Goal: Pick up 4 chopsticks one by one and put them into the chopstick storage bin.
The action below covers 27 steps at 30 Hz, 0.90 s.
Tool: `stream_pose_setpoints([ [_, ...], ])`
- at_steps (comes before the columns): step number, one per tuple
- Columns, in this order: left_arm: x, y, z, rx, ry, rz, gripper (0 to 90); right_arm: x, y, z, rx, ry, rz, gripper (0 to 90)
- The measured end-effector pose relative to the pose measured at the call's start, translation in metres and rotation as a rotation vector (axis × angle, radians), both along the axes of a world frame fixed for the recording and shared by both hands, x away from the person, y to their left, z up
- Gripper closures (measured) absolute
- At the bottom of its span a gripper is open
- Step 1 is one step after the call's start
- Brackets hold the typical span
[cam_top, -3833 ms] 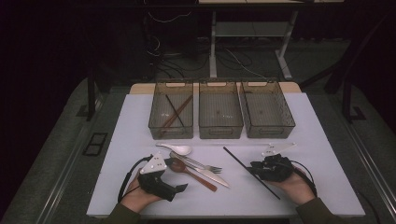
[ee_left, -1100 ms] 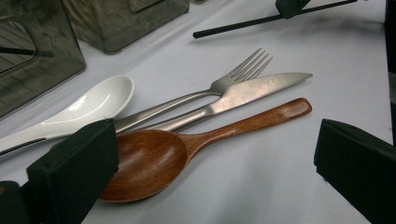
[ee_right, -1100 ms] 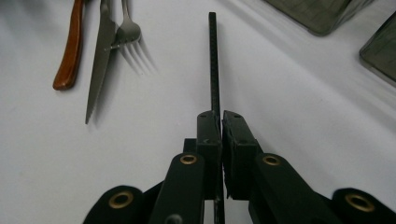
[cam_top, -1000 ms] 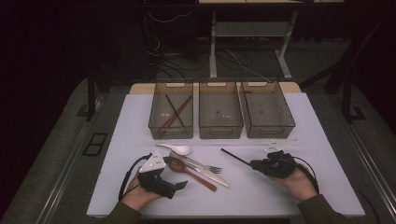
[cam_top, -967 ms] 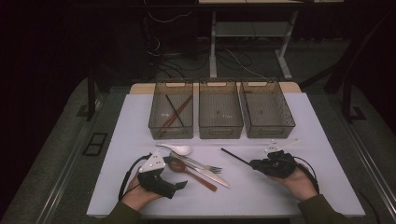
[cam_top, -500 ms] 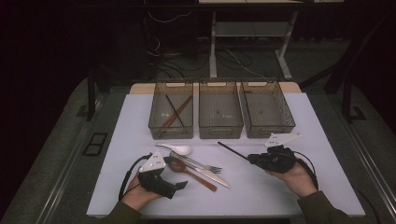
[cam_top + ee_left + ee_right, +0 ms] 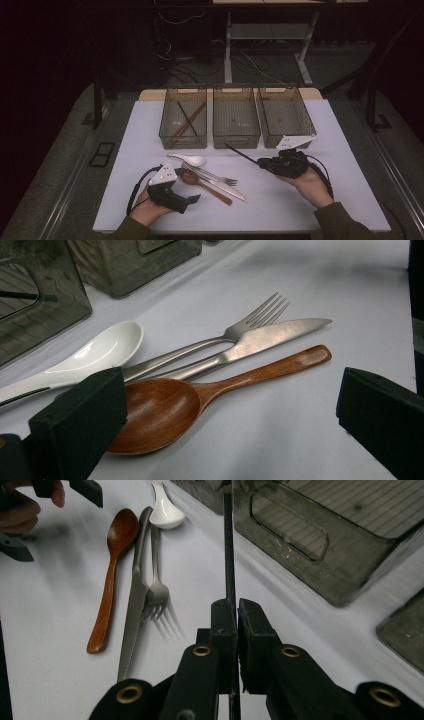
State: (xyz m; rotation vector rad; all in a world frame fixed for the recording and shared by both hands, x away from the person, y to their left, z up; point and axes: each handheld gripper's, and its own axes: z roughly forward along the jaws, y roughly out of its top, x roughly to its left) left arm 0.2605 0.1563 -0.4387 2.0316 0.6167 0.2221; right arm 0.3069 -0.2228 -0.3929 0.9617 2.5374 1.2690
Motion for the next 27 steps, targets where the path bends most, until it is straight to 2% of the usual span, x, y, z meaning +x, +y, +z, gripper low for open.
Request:
stream_pose_setpoints([
  [12,0.000,0.000,0.000,0.000,0.002,-0.002,0.0,0.017,0.016,0.011,0.033,-0.024,-0.003,85.2],
  [21,0.000,0.000,0.000,-0.002,0.006,-0.003,0.0,0.031,0.032,0.018,0.027,-0.040,-0.006,85.2],
  [27,0.000,-0.001,-0.001,-0.001,0.004,-0.004,0.0,0.042,0.047,0.023,0.039,-0.039,-0.011,85.2],
])
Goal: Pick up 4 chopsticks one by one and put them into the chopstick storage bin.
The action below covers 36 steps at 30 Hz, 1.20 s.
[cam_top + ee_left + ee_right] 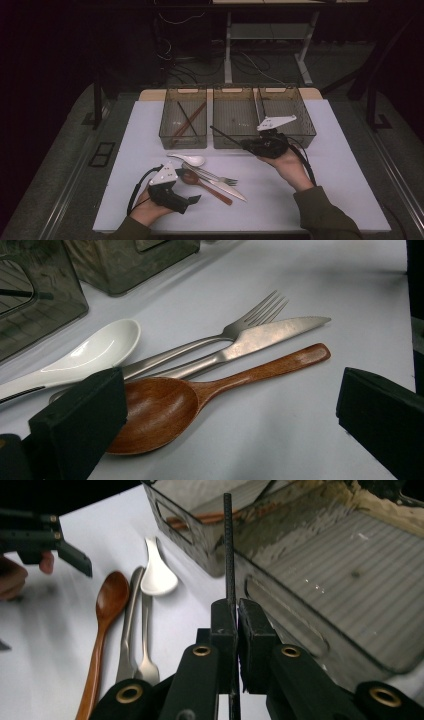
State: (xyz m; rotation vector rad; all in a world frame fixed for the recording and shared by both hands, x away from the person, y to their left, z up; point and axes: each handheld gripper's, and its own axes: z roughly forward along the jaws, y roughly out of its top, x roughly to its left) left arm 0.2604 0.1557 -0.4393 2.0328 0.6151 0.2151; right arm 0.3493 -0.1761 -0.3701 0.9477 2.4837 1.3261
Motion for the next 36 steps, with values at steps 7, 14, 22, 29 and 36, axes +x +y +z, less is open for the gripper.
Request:
stream_pose_setpoints([
  [7,0.000,0.000,0.000,-0.003,-0.003,-0.002,0.0,0.013,0.020,0.005,-0.006,-0.007,0.000,85.2],
  [14,-0.001,-0.001,0.001,-0.006,-0.001,-0.003,0.0,0.027,0.038,0.014,-0.020,-0.018,-0.008,85.2],
  [22,-0.001,-0.002,0.001,-0.014,0.003,-0.002,0.0,0.044,0.057,0.019,-0.039,-0.014,-0.019,85.2],
  [29,-0.002,-0.002,0.001,-0.014,0.002,-0.004,0.0,0.062,0.077,0.016,-0.063,0.005,-0.036,85.2],
  [36,-0.002,-0.004,0.002,-0.010,-0.003,-0.008,0.0,0.083,0.100,0.012,-0.090,0.028,-0.052,85.2],
])
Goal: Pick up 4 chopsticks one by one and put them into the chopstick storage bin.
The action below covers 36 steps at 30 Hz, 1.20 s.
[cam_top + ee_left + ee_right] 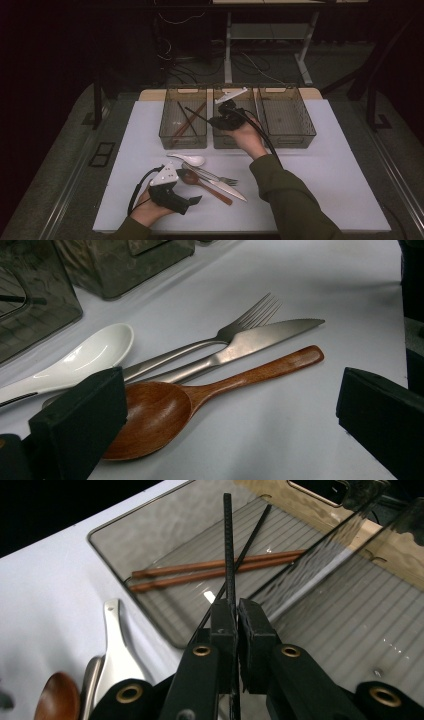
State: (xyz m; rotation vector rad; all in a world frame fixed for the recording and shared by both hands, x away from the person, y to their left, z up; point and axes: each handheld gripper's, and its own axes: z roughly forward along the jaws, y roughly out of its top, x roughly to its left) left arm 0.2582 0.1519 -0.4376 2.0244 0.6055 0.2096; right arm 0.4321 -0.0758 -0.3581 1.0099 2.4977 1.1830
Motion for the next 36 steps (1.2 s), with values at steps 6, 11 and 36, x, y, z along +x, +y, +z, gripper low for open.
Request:
stream_pose_setpoints([
  [6,-0.002,-0.002,0.001,-0.002,-0.003,-0.008,0.0,0.016,0.022,-0.004,-0.029,0.016,-0.008,85.2],
  [11,-0.001,-0.002,0.001,-0.002,-0.006,-0.013,0.0,0.027,0.037,-0.006,-0.040,0.033,-0.021,85.2],
  [36,-0.001,-0.002,0.003,-0.004,-0.009,-0.027,0.0,0.052,0.091,-0.009,-0.071,0.053,-0.033,77.1],
])
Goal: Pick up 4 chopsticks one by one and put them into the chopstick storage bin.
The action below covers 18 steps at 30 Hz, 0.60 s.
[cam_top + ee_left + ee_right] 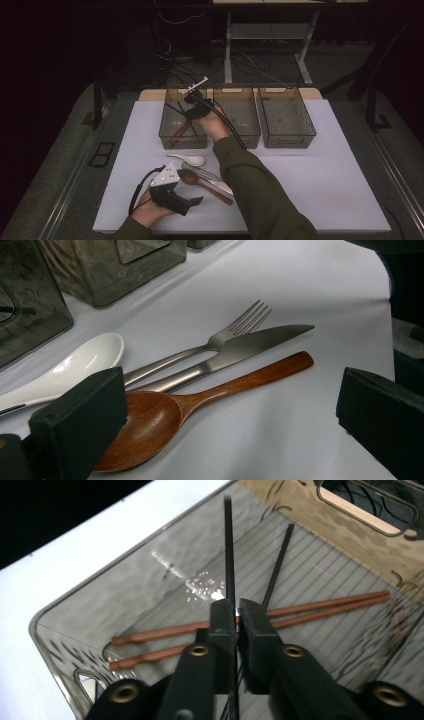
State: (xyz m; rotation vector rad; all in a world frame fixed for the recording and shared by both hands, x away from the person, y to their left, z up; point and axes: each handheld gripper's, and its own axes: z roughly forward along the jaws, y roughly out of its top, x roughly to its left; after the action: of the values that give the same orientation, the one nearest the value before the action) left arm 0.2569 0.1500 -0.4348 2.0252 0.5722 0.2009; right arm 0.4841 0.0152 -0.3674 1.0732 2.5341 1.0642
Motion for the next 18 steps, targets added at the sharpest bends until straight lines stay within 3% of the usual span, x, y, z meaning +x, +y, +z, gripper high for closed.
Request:
stream_pose_setpoints([
  [11,0.000,0.000,0.000,0.004,0.001,0.002,0.0,-0.003,-0.012,0.006,0.048,-0.004,0.029,55.3],
  [18,0.001,0.001,-0.001,0.011,-0.005,0.000,0.0,-0.009,-0.024,0.010,0.088,-0.003,0.043,46.2],
])
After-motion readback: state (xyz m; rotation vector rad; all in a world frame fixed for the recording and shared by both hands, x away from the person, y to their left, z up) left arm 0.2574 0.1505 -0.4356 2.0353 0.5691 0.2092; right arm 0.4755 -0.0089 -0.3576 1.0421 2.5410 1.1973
